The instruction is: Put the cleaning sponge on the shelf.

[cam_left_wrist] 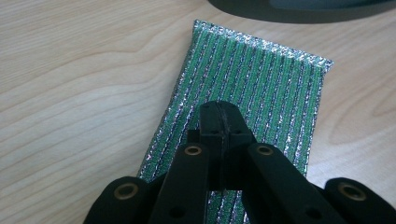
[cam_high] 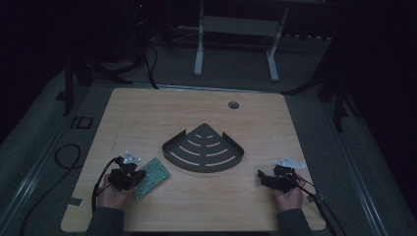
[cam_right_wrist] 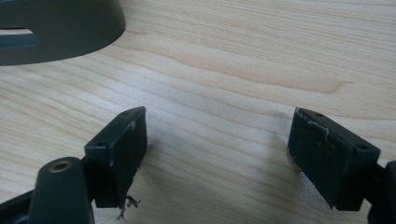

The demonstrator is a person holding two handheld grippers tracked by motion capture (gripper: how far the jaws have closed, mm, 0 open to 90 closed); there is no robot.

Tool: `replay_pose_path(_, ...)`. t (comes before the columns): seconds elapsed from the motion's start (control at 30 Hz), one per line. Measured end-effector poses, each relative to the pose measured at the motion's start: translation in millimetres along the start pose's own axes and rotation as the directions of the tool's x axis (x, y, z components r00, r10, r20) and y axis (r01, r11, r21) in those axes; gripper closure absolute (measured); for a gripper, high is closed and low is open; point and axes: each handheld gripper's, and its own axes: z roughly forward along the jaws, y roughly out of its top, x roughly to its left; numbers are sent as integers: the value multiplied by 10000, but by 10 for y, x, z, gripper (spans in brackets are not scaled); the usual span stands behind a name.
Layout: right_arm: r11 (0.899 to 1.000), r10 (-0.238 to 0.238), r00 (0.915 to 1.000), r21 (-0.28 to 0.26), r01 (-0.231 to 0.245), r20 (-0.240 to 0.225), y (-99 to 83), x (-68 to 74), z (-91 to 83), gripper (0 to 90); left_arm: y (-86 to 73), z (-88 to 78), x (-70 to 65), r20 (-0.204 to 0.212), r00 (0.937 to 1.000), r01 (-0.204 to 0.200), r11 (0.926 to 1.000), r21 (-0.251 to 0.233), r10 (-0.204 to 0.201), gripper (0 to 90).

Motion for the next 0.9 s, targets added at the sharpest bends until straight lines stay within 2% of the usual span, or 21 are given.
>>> replay_pose_path(0.17,10000,-19,10000,-4,19,1,1,-1,1,194,-28,-30,54,-188,9993,335,9994,26,-334,898)
replay_pose_path(0.27,10000,-20,10000,-5,20,-1,1,-1,2,194,-41,-54,67,53,9987,500,9987,25,-500,874)
replay_pose_path(0.33,10000,-20,10000,-3,20,-3,2,-2,3,193,-41,-80,56,290,9988,387,9992,-94,-384,836)
replay_pose_path(0.43,10000,-2,10000,1,2,0,4,0,5,192,-13,-117,63,379,9988,317,9994,-154,-311,827)
replay_pose_path(0.77,10000,-19,10000,21,19,-4,13,-2,13,188,221,-225,268,615,9981,100,9999,-51,-97,804)
replay_pose_path(0.9,10000,-11,10000,18,11,-5,14,-1,15,188,294,-212,353,898,9959,105,9998,143,-117,788)
